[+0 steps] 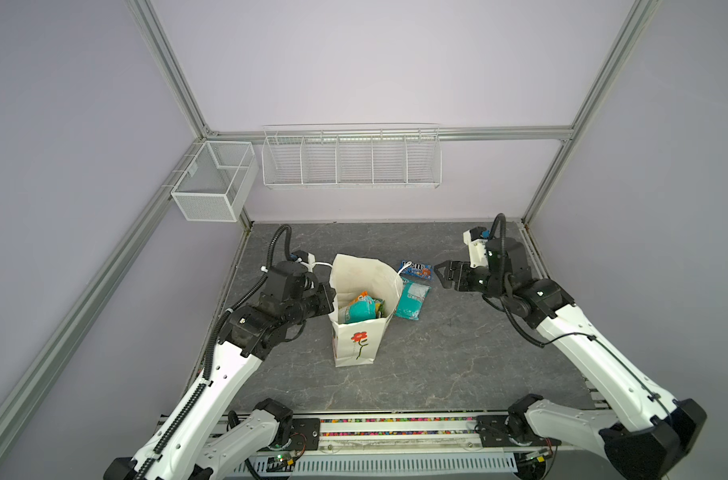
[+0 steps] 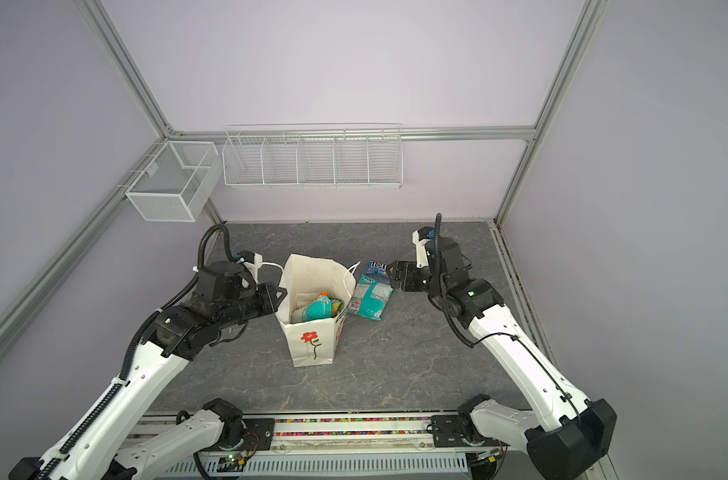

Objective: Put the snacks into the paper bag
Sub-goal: 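Lower the open right gripper onto the second teal packet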

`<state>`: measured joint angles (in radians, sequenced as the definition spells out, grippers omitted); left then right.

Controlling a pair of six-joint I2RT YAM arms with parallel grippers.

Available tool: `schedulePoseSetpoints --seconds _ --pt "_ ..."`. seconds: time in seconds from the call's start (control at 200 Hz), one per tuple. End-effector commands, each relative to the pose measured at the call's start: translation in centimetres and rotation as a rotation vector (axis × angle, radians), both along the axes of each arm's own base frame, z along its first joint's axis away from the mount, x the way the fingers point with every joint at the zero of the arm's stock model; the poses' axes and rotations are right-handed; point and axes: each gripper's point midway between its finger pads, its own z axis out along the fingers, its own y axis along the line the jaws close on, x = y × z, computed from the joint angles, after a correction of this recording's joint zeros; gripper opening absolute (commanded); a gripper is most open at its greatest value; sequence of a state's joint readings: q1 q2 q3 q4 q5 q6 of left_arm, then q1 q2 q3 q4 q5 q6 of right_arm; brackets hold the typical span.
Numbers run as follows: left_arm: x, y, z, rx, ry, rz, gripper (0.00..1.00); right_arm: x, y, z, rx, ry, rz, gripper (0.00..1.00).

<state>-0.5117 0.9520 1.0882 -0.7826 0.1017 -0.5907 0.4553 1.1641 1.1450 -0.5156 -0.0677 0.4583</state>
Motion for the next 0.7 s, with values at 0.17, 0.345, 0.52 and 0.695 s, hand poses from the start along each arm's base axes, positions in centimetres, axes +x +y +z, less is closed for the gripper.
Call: schedulePoseSetpoints --seconds 0.17,0.345,0.52,0.695 --pt "0.5 -0.2 1.3 -0.022 -0.063 0.004 0.0 1.0 0.4 -2.8 0.162 0.122 0.018 0.89" --pt "0.5 -0.2 1.2 -0.022 -0.06 0.003 0.0 1.8 0.4 -4.9 0.212 0.183 0.017 0.89" --pt "0.5 -0.2 1.1 -0.02 -0.059 0.003 0.0 2.6 0.5 -7.0 0.286 0.266 0.011 0.91" --pt "0.6 -0.2 0.9 -0.015 -0.056 0.004 0.0 3.2 0.4 -9.0 0.323 0.325 -0.002 0.92"
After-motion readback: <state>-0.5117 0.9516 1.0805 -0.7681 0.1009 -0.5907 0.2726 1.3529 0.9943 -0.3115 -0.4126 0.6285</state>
